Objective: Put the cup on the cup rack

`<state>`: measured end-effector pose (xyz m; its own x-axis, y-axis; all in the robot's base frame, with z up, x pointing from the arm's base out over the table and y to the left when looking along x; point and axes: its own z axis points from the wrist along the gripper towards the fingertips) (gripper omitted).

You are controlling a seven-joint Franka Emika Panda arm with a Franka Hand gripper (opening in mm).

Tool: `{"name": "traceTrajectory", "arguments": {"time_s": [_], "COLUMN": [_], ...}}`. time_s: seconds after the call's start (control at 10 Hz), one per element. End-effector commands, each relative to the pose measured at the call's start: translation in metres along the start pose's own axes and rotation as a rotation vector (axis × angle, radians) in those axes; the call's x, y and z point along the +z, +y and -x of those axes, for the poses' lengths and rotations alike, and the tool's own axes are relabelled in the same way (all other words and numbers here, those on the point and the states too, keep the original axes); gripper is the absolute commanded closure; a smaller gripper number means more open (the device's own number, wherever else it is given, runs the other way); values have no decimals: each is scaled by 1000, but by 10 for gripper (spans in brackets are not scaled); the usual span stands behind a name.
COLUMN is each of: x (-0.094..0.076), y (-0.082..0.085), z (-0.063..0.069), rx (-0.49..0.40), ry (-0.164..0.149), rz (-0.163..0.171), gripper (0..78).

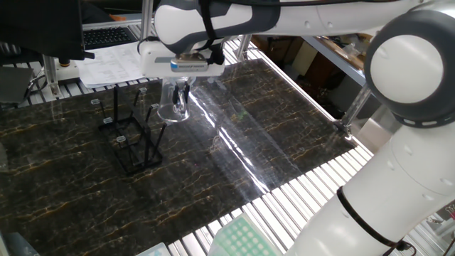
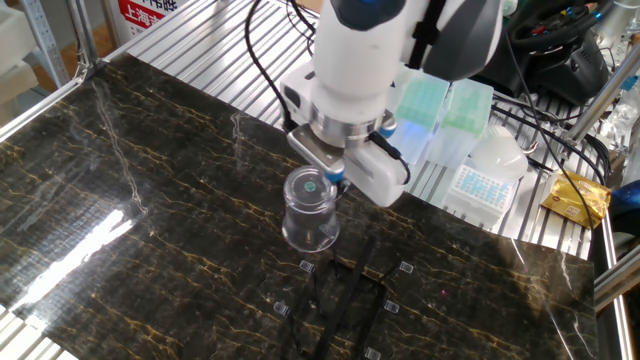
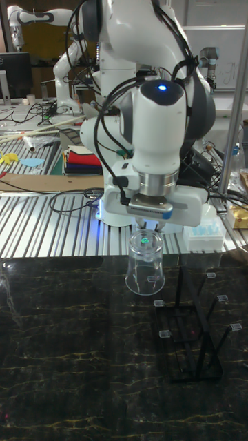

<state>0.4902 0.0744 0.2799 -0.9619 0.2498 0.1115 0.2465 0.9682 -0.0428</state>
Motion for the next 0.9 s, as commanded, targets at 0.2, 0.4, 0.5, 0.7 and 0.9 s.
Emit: {"name": "traceTrajectory", "arguments": {"time_s": [0.2,0.4,0.5,0.7,0.9], "x": [3,6,9,18,31], "y": [3,5,7,12,18], "z": [-3,-2,-1,3,2], "rx": [-11,-27,-35,-61,-73], "ry": [16,14,15,16,17], "rz": [-2,1,4,7,20], "gripper": [764,764,764,764,764]}}
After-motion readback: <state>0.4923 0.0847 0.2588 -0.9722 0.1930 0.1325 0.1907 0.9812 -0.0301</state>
